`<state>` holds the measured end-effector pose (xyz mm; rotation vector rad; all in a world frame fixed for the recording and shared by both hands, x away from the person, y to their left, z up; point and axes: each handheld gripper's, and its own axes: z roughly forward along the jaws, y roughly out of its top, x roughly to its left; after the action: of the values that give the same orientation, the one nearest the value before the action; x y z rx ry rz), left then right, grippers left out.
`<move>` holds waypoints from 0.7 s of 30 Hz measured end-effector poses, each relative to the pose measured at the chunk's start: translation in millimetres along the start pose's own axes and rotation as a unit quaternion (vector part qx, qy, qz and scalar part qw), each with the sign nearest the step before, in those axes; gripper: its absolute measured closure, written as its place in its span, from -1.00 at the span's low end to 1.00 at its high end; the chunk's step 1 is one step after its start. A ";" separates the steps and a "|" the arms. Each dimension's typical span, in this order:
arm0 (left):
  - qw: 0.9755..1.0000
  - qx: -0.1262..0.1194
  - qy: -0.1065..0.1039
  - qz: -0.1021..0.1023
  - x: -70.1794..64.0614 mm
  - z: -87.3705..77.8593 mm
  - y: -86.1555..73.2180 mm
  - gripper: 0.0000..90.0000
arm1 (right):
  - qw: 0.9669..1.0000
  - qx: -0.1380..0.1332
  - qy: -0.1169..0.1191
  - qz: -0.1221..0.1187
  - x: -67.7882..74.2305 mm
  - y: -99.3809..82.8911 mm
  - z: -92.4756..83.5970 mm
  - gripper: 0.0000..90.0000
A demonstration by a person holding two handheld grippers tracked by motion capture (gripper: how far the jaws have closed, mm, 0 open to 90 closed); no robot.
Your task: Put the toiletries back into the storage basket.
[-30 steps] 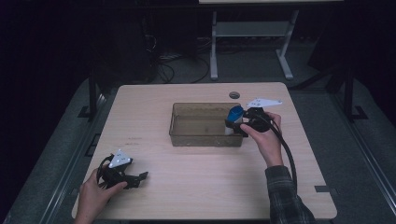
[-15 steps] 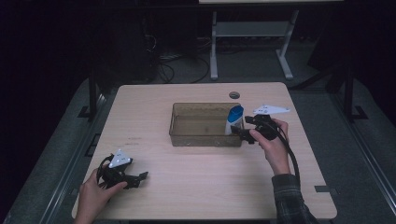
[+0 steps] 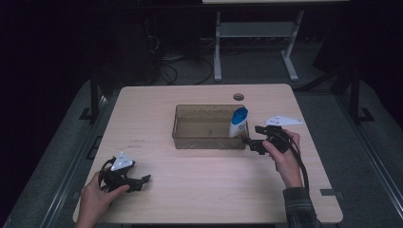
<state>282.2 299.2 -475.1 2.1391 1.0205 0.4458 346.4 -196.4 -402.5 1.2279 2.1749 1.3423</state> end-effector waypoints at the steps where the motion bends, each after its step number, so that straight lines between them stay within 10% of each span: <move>1: 1.000 0.000 0.000 0.000 0.0 0.0 0.0 -0.71 | 1.000 -0.001 -0.004 -0.001 0.1 -1.0 -0.9 -0.45; 21: 1.000 0.000 0.000 0.000 0.0 0.0 -0.1 -0.71 | 1.000 0.011 -0.018 0.010 -7.6 -44.4 -29.5 -0.46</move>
<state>282.2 299.2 -475.1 2.1393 1.0200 0.4462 309.7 -228.2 -425.9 1.2737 2.1639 1.2982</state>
